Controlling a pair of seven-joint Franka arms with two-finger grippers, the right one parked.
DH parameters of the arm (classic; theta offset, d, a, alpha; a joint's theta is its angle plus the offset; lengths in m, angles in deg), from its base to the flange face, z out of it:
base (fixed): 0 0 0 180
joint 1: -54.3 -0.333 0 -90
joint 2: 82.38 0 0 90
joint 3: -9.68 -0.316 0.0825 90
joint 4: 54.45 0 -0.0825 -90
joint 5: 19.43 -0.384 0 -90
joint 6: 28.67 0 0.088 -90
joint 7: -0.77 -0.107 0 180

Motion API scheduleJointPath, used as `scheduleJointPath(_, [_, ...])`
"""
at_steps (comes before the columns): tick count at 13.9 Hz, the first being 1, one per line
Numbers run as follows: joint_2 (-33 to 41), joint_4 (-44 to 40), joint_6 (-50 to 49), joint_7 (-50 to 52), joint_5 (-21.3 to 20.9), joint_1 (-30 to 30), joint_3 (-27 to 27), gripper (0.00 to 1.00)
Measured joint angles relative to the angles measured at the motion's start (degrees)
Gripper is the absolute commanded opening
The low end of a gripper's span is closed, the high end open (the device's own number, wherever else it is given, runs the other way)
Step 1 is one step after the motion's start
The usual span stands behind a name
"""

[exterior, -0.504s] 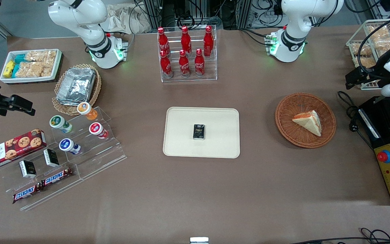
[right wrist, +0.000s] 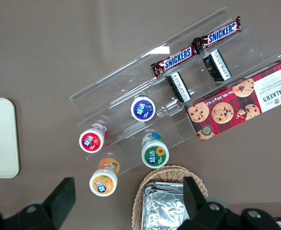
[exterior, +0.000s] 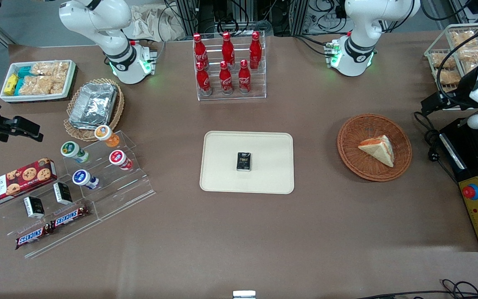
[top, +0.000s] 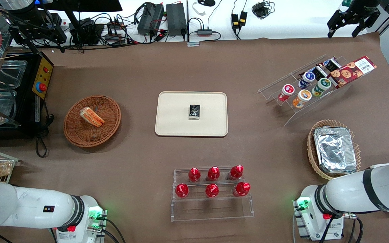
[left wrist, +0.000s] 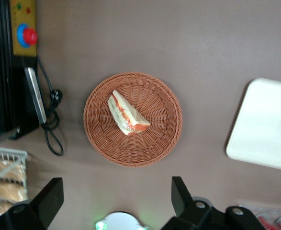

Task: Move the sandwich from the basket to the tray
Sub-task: 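Move the left gripper over the wicker basket above the wrapped sandwich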

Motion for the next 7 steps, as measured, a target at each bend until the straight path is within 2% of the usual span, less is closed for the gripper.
scheduleJointPath(3, [-1.1,0.9,2.8,15.4,0.0,0.0,0.0,1.0])
scheduleJointPath(7, [-0.3,9.0,10.8,28.5,-0.1,0.0,-0.1,1.0])
